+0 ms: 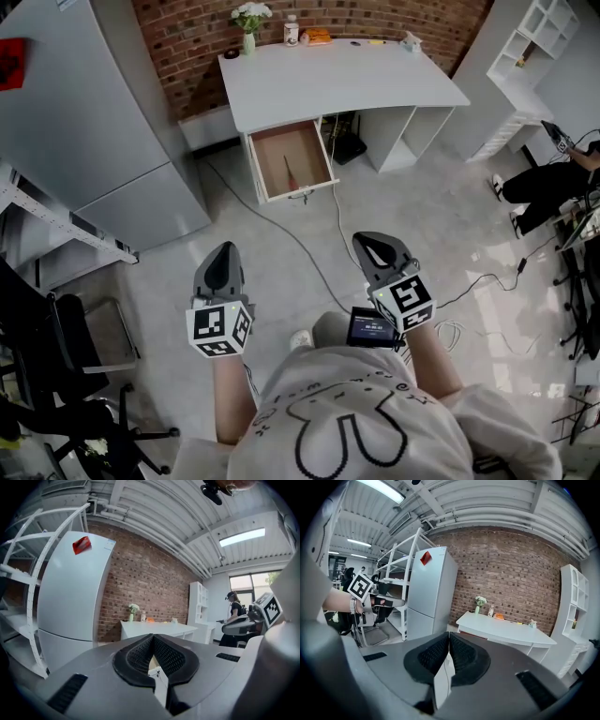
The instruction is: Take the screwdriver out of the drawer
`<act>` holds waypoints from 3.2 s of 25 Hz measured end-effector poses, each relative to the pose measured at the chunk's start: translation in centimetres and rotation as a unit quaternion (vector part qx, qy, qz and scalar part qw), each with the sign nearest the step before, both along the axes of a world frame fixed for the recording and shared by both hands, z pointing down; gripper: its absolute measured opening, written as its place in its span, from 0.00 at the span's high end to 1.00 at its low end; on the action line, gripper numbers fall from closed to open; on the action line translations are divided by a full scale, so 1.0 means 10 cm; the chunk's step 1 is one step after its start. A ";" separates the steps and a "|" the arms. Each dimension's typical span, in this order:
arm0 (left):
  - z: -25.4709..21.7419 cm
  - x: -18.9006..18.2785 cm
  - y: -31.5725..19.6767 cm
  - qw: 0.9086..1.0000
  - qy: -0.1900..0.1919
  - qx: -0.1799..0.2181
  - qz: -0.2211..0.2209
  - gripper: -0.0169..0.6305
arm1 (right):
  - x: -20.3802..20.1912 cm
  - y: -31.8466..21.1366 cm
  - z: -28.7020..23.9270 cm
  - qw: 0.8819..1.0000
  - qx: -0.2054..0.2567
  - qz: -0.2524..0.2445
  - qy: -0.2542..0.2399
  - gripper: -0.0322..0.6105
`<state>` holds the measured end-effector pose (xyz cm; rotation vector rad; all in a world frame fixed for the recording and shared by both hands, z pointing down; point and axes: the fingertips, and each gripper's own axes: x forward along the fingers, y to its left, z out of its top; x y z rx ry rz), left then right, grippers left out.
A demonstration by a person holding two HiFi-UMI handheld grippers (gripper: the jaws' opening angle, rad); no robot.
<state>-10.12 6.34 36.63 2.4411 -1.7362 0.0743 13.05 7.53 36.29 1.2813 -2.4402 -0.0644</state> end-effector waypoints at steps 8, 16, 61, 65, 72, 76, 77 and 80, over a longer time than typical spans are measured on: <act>0.13 -0.14 -0.19 1.000 0.007 -0.012 -0.012 0.96 | -0.02 -0.29 0.09 1.000 -0.017 0.005 -0.003 0.92; 0.17 -0.20 -0.54 0.999 -0.012 -0.019 -0.025 0.96 | -0.16 -0.80 0.18 0.999 -0.020 -0.022 -0.013 0.92; 1.20 -0.97 -3.63 0.985 -0.024 -0.155 -0.075 0.96 | -0.47 -4.14 1.28 0.983 -0.173 0.037 -0.039 0.92; 1.41 -1.11 -3.79 0.984 -0.018 -0.159 -0.075 0.96 | -0.53 -4.13 1.60 0.979 -0.196 0.044 -0.030 0.92; 1.92 -1.16 -3.85 0.982 -0.019 -0.179 -0.061 0.96 | -0.59 -4.19 2.10 0.975 -0.218 0.041 -0.017 0.92; 2.22 -1.14 -3.87 0.981 -0.020 -0.185 -0.051 0.96 | -0.57 -4.23 2.35 0.973 -0.226 0.045 -0.023 0.92; 2.29 -1.13 -3.87 0.981 -0.020 -0.186 -0.051 0.96 | -0.55 -4.24 2.41 0.972 -0.228 0.046 -0.025 0.92; 2.48 -1.11 -3.91 0.981 -0.018 -0.187 -0.049 0.96 | -0.52 -4.31 2.59 0.971 -0.232 0.051 -0.033 0.92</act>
